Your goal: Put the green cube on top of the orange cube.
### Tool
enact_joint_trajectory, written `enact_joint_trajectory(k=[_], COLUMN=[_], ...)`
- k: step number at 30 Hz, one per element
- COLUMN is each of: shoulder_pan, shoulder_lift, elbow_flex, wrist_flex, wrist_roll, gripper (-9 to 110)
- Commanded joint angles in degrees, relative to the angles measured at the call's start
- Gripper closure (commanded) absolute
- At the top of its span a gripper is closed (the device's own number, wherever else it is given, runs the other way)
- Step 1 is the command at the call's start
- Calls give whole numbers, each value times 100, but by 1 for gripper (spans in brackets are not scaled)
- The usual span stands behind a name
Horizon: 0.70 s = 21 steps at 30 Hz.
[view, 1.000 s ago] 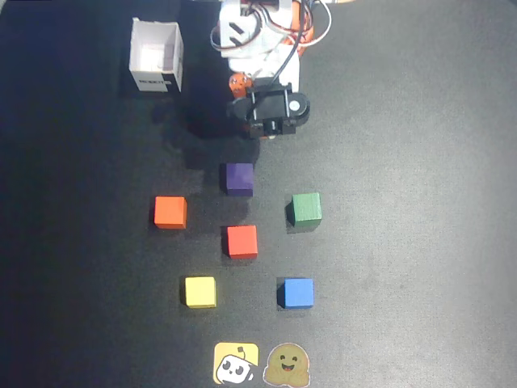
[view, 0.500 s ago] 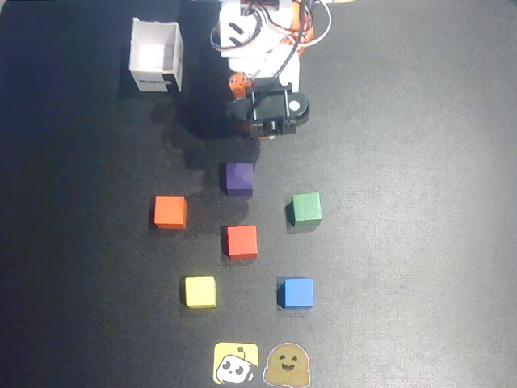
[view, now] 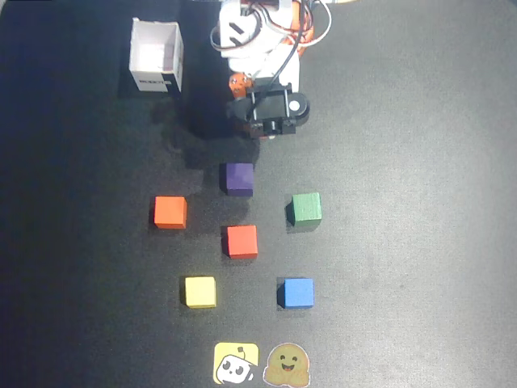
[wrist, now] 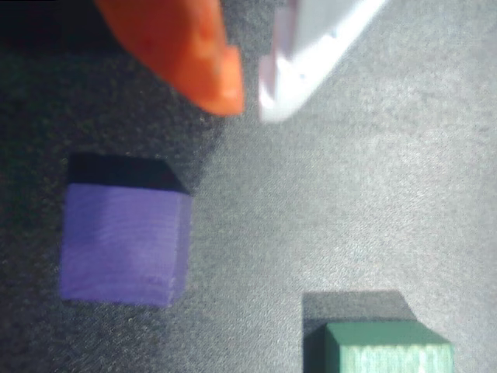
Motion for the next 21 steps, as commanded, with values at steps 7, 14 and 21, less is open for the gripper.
enact_joint_trajectory(k=[7, 14, 21], shoulder_pan=[-9, -431, -773], shoulder_lift=[62, -343, -3366], elbow_flex=[-26, -536, -2443], wrist_flex=[-9, -202, -527], wrist_roll=[79, 633, 967], gripper=[101, 98, 92])
